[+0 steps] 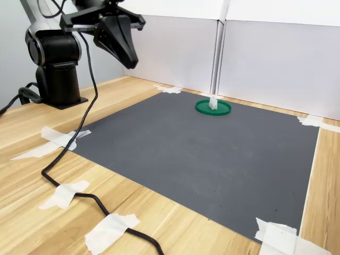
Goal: Grasp a white terminal and put it on the green lid.
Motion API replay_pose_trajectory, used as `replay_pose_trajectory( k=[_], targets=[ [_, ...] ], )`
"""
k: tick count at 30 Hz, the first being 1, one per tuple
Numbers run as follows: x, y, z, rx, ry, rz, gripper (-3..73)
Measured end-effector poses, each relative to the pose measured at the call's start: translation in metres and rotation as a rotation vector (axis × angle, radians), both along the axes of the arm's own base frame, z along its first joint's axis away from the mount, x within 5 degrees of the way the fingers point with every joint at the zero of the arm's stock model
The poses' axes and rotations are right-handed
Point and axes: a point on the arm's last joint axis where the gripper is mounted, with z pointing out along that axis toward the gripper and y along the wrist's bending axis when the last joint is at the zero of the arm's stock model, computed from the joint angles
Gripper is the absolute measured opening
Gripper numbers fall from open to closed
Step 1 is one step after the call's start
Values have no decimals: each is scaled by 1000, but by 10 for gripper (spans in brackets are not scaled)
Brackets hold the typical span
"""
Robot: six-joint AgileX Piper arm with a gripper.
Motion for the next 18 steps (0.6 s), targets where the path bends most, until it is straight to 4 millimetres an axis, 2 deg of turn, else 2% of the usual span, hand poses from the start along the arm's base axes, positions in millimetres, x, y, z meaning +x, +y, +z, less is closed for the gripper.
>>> replay_pose_trajectory(
  k=[9,18],
  targets=[
    [-51,8,-29,-14,-157,-2,-16],
    [-71,11,-41,-22,-289,-3,-16]
  ],
)
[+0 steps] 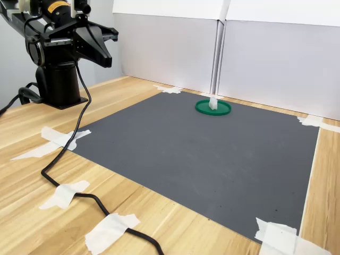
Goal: Grasp a white terminal and put it on the green lid.
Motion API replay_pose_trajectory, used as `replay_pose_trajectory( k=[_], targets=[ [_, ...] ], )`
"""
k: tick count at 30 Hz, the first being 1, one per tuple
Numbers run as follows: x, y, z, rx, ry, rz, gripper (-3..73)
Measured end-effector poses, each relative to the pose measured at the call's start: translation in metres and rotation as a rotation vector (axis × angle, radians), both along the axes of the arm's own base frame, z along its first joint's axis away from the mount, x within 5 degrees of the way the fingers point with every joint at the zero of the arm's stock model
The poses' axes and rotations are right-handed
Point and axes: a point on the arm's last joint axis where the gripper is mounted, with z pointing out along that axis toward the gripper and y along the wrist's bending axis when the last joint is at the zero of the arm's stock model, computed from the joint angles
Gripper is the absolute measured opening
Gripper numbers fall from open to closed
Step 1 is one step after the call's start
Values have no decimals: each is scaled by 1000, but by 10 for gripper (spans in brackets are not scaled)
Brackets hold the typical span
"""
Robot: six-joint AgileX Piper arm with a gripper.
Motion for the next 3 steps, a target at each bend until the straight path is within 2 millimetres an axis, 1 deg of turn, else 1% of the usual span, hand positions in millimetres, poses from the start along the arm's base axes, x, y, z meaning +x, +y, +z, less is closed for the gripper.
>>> replay_pose_trajectory(
  k=[3],
  targets=[
    [-2,0,-5,9,-8,-2,-16]
  ],
)
